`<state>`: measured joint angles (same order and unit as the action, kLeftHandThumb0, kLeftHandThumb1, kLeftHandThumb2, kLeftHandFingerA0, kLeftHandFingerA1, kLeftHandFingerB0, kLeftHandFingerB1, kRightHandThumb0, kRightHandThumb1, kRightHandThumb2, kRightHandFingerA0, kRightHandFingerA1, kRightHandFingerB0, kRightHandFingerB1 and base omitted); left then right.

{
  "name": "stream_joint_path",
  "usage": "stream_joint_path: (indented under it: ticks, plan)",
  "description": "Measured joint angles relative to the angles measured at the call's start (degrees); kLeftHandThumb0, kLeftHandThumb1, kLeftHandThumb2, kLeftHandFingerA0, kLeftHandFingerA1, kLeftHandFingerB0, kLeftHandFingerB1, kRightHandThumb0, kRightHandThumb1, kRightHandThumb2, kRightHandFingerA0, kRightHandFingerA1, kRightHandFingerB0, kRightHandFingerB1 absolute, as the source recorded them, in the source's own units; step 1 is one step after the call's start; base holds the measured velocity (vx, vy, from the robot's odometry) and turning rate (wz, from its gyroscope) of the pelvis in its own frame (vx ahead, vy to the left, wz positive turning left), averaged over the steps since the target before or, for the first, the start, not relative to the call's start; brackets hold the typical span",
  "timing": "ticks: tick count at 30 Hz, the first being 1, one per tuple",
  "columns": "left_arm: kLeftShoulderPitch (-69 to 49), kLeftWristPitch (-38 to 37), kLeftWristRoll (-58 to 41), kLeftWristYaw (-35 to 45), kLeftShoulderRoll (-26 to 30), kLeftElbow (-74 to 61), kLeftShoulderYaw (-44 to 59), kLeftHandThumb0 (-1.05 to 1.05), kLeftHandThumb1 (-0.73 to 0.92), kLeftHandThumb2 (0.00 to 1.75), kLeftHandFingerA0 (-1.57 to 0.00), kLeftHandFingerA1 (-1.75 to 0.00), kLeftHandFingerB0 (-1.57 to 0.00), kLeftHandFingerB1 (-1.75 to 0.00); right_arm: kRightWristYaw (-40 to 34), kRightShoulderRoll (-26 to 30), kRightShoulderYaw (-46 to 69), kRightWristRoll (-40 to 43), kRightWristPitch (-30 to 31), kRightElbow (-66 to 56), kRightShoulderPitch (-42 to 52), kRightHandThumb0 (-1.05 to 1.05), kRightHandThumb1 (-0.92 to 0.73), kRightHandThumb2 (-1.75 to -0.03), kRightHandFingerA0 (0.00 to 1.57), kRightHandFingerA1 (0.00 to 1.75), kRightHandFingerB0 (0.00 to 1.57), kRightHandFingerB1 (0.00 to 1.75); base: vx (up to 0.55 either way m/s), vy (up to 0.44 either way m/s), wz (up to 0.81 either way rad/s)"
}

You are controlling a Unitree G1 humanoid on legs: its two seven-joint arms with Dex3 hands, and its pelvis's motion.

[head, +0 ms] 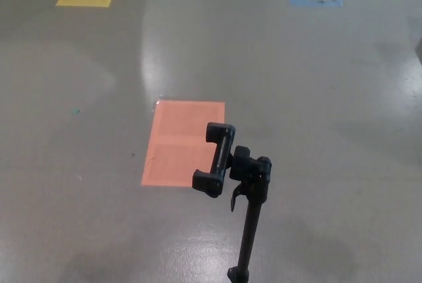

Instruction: The robot uses its left hand to grab the top of a phone stand kept on the floor and tilt it upwards to adjust its angle

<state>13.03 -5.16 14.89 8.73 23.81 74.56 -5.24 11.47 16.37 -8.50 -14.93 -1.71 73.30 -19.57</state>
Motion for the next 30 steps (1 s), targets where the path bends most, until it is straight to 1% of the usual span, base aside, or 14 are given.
stream_joint_path:
  ticks: [2, 5, 6, 7, 8, 9, 11, 12, 14, 17, 19, 24, 25, 30]
  plan:
    - [0.15, -0.48, 0.12, 0.43, 0.03, 0.65, -0.17, -0.69, 0.64, 0.96, -0.04, -0.4, -0.04, -0.36, 0.48, 0.0, -0.08, -0.2, -0.2, 0.67, -0.23, -0.6, -0.83, -0.65, 0.25, 0.36, 0.25, 0.32, 0.0, 0.0, 0.0]
    - [0.38, -0.88, 0.0, 0.91, 0.04, 1.05, 0.24, -0.7, 0.66, 0.99, -0.03, -0.4, -0.01, -0.24, 0.68, 0.0, 0.09, -0.31, -0.57, 1.1, -0.48, -0.61, -0.81, -0.64, 0.22, 0.34, 0.22, 0.3, 0.0, 0.0, 0.0]
    - [0.41, -1.13, -0.04, 0.9, 0.04, 1.06, 0.38, -0.73, 0.64, 0.97, -0.12, -0.44, 0.0, -0.24, 0.61, 0.0, 0.2, -0.31, -0.7, 1.08, -0.51, -0.63, -0.81, -0.65, 0.22, 0.34, 0.22, 0.3, 0.0, 0.0, 0.0]
    - [0.41, -1.86, -0.21, 0.87, 0.04, 1.05, 0.96, -0.73, 0.64, 0.97, -0.12, -0.44, 0.0, -0.24, 0.29, -0.01, 0.42, -0.3, -1.08, 1.02, -0.53, -0.63, -0.81, -0.65, 0.22, 0.34, 0.22, 0.3, 0.0, 0.0, 0.0]
    - [0.41, -2.28, -0.34, 0.85, 0.03, 1.03, 1.41, -0.74, 0.65, 0.99, -0.04, -0.41, 0.0, -0.24, 0.1, -0.01, 0.48, -0.31, -1.32, 0.97, -0.54, -0.64, -0.85, -0.66, 0.23, 0.34, 0.23, 0.3, 0.0, 0.0, 0.0]
    - [0.41, -2.57, -0.46, 0.84, 0.03, 1.01, 1.71, -0.74, 0.65, 0.99, -0.04, -0.41, 0.0, -0.24, -0.02, -0.01, 0.5, -0.32, -1.48, 0.94, -0.55, -0.64, -0.85, -0.66, 0.23, 0.34, 0.23, 0.3, 0.0, 0.0, 0.0]
    - [0.43, -4.34, -1.44, 0.81, 0.0, 0.67, 4.0, -0.78, 0.68, 0.91, -0.11, -0.39, -0.06, -0.25, -0.77, -0.04, 0.4, -0.43, -2.12, 0.75, -0.72, -0.64, -0.85, -0.66, 0.24, 0.34, 0.22, 0.3, 0.0, 0.0, 0.0]
    - [0.47, -4.87, -1.71, 0.79, -0.02, 0.55, 4.64, -0.76, 0.69, 1.02, -0.1, -0.43, 0.0, -0.27, -0.97, -0.07, 0.36, -0.46, -2.28, 0.68, -0.78, -0.66, -0.85, -0.66, 0.24, 0.34, 0.22, 0.29, 0.0, 0.0, 0.0]
    - [0.67, -6.49, -2.39, 0.57, -0.11, 0.12, 6.13, -0.78, 0.72, 1.05, -0.11, -0.43, -0.02, -0.25, -1.62, -0.2, 0.35, -0.53, -2.81, 0.46, -1.06, -0.66, -0.86, -0.66, 0.22, 0.35, 0.21, 0.3, 0.0, 0.0, 0.0]
    - [1.17, -9.02, -2.65, -0.08, -0.29, -1.0, 6.72, -0.75, 0.69, 1.04, -0.05, -0.42, -0.01, -0.26, -2.35, -0.39, 0.38, -0.56, -3.67, 0.1, -1.34, -0.65, -0.87, -0.66, 0.22, 0.36, 0.2, 0.3, 0.0, 0.0, 0.0]
    - [1.53, -10.68, -2.65, -0.32, -0.36, -2.0, 6.72, -0.84, 0.71, 1.04, -0.08, -0.4, -0.07, -0.2, -2.82, -0.53, 0.58, -0.48, -4.42, -0.18, -1.36, -0.67, -0.88, -0.66, 0.22, 0.36, 0.19, 0.3, 0.0, 0.0, 0.0]
    - [2.59, -14.54, -2.38, -1.39, -0.38, -5.01, 5.68, -0.8, 0.66, 1.01, -0.13, -0.46, 0.0, -0.2, -3.83, -0.77, 1.65, -0.26, -6.48, -0.96, -1.34, -0.71, -0.89, -0.66, 0.22, 0.36, 0.17, 0.29, 0.0, 0.0, 0.0]
    - [2.94, -15.5, -2.14, -1.77, -0.36, -5.98, 5.09, -0.76, 0.84, 0.67, -0.18, -0.31, -0.02, -0.17, -4.04, -0.78, 1.87, -0.25, -6.99, -1.17, -1.34, -0.72, -0.89, -0.66, 0.22, 0.36, 0.16, 0.29, 0.0, 0.0, 0.0]
    - [4.29, -18.68, -0.62, -3.18, 0.32, -9.94, 2.06, -0.78, 0.86, 0.65, -0.16, -0.26, 0.0, -0.19, -4.62, -0.8, 2.54, -0.25, -8.29, -1.59, -1.59, -0.7, -0.88, -0.66, 0.23, 0.35, 0.18, 0.29, 0.0, 0.0, 0.0]
